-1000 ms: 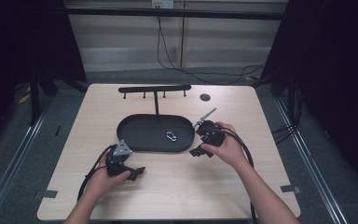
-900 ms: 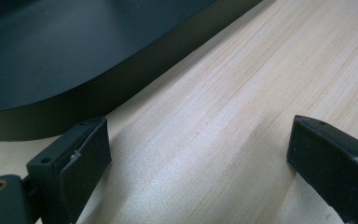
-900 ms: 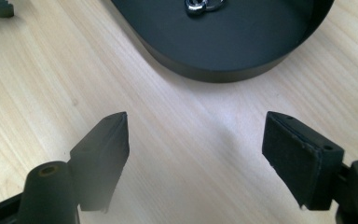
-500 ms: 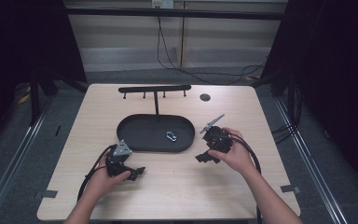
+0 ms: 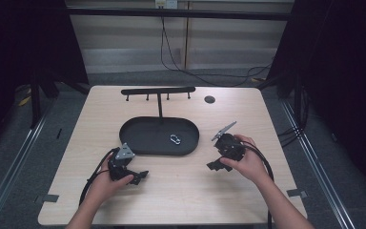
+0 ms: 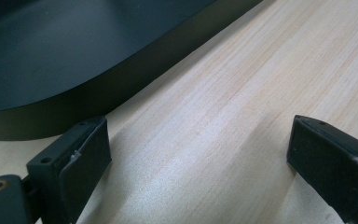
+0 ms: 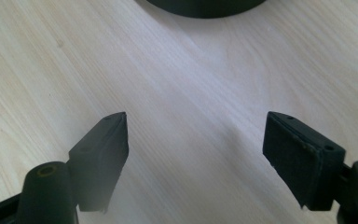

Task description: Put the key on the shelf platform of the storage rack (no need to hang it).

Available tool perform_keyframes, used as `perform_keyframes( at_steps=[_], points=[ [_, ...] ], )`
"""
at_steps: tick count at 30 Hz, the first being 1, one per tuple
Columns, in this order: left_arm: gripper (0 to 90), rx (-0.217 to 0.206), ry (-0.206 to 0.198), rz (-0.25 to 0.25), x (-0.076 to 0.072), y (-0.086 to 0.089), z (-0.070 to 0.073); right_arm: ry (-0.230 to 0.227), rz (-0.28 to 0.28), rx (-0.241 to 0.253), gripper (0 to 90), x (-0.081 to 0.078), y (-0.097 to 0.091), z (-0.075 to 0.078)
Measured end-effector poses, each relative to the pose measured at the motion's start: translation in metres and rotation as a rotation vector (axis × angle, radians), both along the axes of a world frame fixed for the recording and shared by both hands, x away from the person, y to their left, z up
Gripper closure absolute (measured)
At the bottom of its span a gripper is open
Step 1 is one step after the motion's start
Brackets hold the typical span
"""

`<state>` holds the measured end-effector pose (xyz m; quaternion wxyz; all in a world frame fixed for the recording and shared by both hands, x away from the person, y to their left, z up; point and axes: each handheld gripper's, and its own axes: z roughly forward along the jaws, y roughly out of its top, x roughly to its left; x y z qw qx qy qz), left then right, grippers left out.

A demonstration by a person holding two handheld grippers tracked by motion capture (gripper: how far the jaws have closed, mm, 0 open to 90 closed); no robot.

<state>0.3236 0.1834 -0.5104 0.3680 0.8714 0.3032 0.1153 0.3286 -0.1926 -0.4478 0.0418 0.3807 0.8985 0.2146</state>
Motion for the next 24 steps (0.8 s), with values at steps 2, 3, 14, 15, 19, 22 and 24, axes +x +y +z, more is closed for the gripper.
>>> perform_keyframes(
  at_steps=[2, 3, 14, 15, 19, 22, 24],
  points=[
    [5.8, 0.000, 0.000, 0.000, 0.000, 0.000, 0.000, -0.002, -0.004, 0.000, 22.2, -0.001, -0.003, 0.000],
    [5.8, 0.000, 0.000, 0.000, 0.000, 0.000, 0.000, -0.002, -0.008, 0.003, 22.2, -0.002, -0.005, 0.000],
    [5.8, 0.003, 0.001, 0.000, 0.000, 0.000, 0.000, -0.003, -0.019, -0.004, 22.3, -0.008, -0.017, -0.003],
    [5.8, 0.003, 0.001, 0.000, 0.000, 0.000, 0.000, -0.004, -0.019, -0.006, 22.2, -0.008, -0.018, -0.003],
    [5.8, 0.003, 0.001, 0.001, 0.000, 0.000, 0.000, -0.004, -0.020, -0.010, 22.3, -0.010, -0.022, -0.002],
    [5.8, 0.003, 0.001, 0.001, 0.000, 0.000, 0.000, -0.006, -0.024, -0.014, 22.2, -0.012, -0.025, -0.002],
    [5.8, 0.003, 0.001, 0.001, 0.000, 0.000, 0.000, -0.007, -0.029, -0.017, 22.2, -0.013, -0.028, -0.002]
  ],
)
